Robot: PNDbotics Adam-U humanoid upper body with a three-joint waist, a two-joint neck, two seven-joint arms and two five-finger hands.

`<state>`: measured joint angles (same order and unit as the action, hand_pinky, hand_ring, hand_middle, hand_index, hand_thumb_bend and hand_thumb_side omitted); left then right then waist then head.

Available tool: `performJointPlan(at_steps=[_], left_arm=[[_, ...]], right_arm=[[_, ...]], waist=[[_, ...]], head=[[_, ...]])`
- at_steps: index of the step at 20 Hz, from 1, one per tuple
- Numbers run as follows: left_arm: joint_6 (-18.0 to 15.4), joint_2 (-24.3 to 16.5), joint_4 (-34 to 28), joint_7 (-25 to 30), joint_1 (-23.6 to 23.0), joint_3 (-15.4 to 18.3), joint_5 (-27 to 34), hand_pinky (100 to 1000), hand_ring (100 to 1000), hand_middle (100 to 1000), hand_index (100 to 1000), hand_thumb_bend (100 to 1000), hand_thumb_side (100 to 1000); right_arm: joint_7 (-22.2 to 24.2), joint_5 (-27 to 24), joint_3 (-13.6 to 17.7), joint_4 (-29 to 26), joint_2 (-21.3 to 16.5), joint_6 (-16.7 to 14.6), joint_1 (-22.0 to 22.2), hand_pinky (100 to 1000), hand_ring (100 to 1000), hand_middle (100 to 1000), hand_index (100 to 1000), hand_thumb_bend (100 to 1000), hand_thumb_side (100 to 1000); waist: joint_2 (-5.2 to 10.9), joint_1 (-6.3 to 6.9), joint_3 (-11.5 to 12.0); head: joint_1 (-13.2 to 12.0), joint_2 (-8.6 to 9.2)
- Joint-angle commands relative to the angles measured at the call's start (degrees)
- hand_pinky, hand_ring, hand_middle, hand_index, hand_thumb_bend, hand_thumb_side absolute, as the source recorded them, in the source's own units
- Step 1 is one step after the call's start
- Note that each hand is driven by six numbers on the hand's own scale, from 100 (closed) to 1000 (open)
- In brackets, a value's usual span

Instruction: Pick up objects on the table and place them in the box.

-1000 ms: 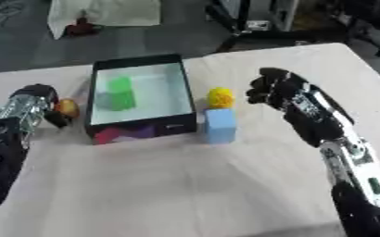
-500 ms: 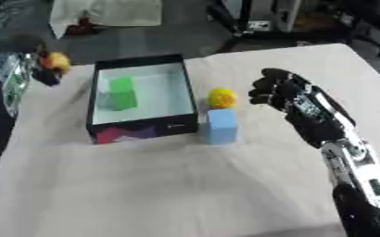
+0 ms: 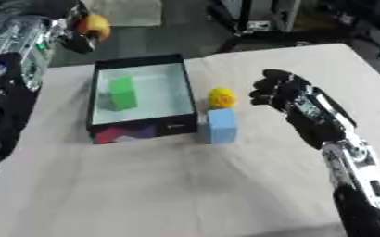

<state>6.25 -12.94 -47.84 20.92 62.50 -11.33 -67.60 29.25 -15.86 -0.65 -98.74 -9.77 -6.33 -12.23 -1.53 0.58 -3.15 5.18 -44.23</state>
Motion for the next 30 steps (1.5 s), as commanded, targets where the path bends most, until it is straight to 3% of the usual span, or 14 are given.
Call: performJointPlan(at_steps=[1, 4, 5, 6, 8, 9, 13, 16, 20, 23, 28, 30], left_arm=[[-1.5, 2.3, 1.6, 0.4, 0.2, -1.2, 0.8, 634, 522, 562, 683, 142, 284], [-2.6, 3.4, 3.4, 0.6, -0.7, -2.2, 0.2, 686, 600, 667, 768, 276, 412], [-2.7, 3.4, 3.7, 0.7, -0.8, -2.3, -0.3, 715, 659, 740, 832, 455, 614], [-2.4, 3.1, 3.8, 0.5, -0.9, -2.4, -1.3, 734, 693, 770, 866, 541, 734], [-1.7, 2.6, 3.5, 0.0, -1.2, -2.3, -2.5, 746, 716, 789, 883, 570, 795], [-1.1, 1.8, 2.3, -0.9, -1.4, -1.7, -2.4, 762, 739, 812, 903, 533, 866], [1.1, -3.4, -8.0, -5.7, -3.2, -0.2, 2.3, 758, 697, 773, 888, 362, 837], [3.3, -7.9, -18.7, -9.7, -6.5, 1.6, 9.1, 742, 639, 718, 862, 242, 830], [6.2, -13.0, -32.4, -15.9, -14.4, 5.0, 21.6, 736, 610, 680, 844, 197, 833], [7.8, -15.2, -40.5, -21.3, -21.9, 8.4, 30.6, 727, 587, 650, 830, 174, 838], [9.0, -15.4, -48.0, -29.2, -31.9, 12.8, 39.1, 722, 576, 632, 822, 159, 851], [9.1, -14.6, -49.5, -31.1, -34.5, 14.0, 40.7, 720, 569, 623, 818, 150, 860]], right_arm=[[0.0, 0.1, 0.4, -0.8, -0.4, -0.1, -0.6, 775, 765, 725, 859, 100, 595], [-0.1, 0.1, 0.5, -0.8, -0.3, -0.1, -0.7, 775, 765, 725, 859, 100, 596], [-0.1, 0.1, 0.5, -0.8, -0.3, -0.1, -0.7, 775, 765, 724, 858, 100, 595], [-0.1, 0.2, 0.5, -0.8, -0.3, -0.1, -0.7, 775, 765, 723, 858, 100, 595], [-0.1, 0.3, 0.7, -0.8, -0.3, -0.1, -0.6, 775, 765, 723, 858, 100, 596], [-0.2, 0.4, 0.8, -0.8, -0.3, -0.2, -0.5, 775, 765, 719, 857, 100, 592], [-0.7, 1.2, 1.7, -1.1, -2.5, -1.2, -0.1, 775, 765, 715, 857, 100, 557], [-1.0, 2.0, 1.9, -0.3, -7.5, -2.9, 0.1, 778, 771, 723, 862, 100, 510], [0.9, 4.0, 0.5, 3.6, -16.3, -6.7, -1.7, 793, 799, 758, 887, 100, 454], [4.7, 7.1, -2.2, 8.2, -21.9, -10.5, -4.7, 812, 829, 799, 913, 100, 473], [10.1, 14.6, -6.8, 16.9, -25.2, -16.3, -12.1, 834, 863, 841, 936, 100, 543], [11.7, 18.1, -8.6, 20.3, -24.9, -18.4, -15.2, 852, 889, 865, 952, 100, 638]], waist=[[0.71, -0.48, -0.1], [0.61, -0.54, -0.2], [0.60, -0.55, -0.2], [0.59, -0.55, -0.1], [0.59, -0.55, -0.1], [0.60, -0.56, 0.1], [0.68, -0.55, 0.6], [0.62, -0.53, 1.2], [0.40, -0.46, 2.0], [0.10, -0.43, 2.7], [-0.23, -0.03, 4.2], [-0.37, 0.17, 4.8]], head=[[0.2, 0.11], [0.2, 0.11], [0.1, 0.11], [0.1, 0.11], [0.1, 0.11], [0.1, 0.11], [0.2, 0.11], [0.7, 0.11], [1.8, 0.11], [2.8, 0.11], [5.0, 0.11], [6.1, 0.11]])
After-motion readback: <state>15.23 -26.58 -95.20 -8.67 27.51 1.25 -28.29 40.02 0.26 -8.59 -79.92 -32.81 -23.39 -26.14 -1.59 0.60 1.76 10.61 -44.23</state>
